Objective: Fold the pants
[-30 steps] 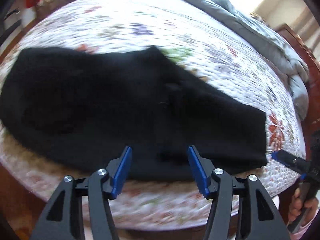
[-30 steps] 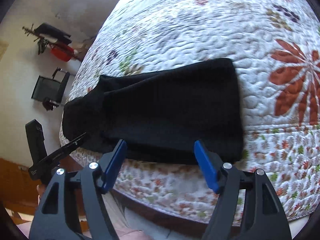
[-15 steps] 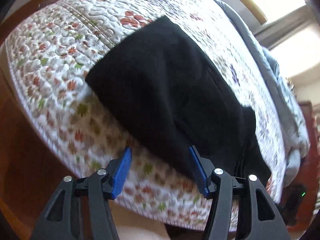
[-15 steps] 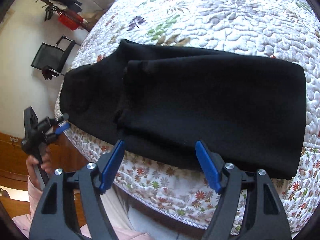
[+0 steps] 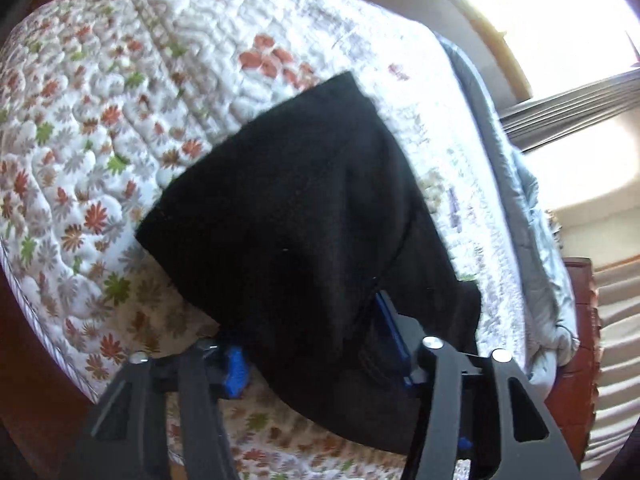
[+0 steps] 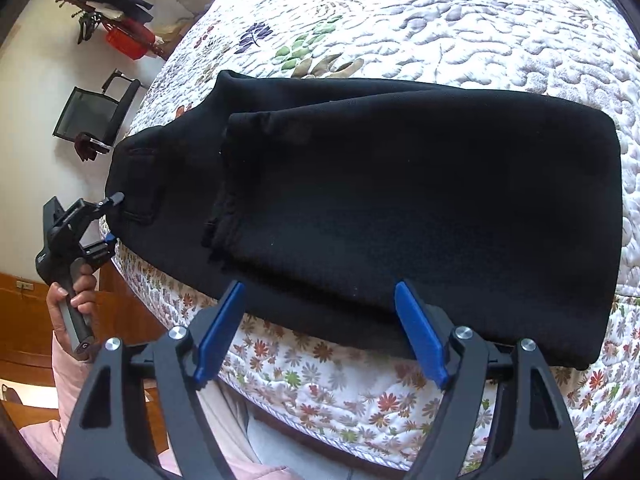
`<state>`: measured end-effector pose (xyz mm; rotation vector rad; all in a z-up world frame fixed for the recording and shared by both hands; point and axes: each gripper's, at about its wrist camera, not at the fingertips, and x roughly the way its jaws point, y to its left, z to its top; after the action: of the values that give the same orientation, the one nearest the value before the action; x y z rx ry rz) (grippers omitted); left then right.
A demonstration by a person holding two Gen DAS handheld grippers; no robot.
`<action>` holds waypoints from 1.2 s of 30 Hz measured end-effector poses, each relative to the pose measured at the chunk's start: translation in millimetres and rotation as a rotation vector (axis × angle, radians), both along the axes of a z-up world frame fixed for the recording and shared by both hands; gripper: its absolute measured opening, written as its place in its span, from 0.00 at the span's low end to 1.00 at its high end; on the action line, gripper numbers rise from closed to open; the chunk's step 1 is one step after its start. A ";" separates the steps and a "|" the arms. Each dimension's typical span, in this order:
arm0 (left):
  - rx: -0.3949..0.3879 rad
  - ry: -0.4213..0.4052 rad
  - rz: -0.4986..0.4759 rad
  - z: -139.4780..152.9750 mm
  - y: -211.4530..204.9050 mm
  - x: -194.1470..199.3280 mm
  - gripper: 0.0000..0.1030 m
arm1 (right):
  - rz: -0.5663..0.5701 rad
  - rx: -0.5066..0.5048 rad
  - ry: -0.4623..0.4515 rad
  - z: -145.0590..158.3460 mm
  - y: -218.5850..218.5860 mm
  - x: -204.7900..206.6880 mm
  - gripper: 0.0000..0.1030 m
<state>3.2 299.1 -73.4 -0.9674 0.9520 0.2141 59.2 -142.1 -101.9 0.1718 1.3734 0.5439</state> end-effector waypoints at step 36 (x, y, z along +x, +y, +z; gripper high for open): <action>0.393 -0.265 -0.501 96.6 -223.3 50.7 0.20 | -0.138 0.059 -0.068 29.8 -75.2 -17.5 0.77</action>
<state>53.9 75.8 23.3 -0.3659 0.8367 -0.1455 41.7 -217.3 -72.1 0.2908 1.2705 0.4709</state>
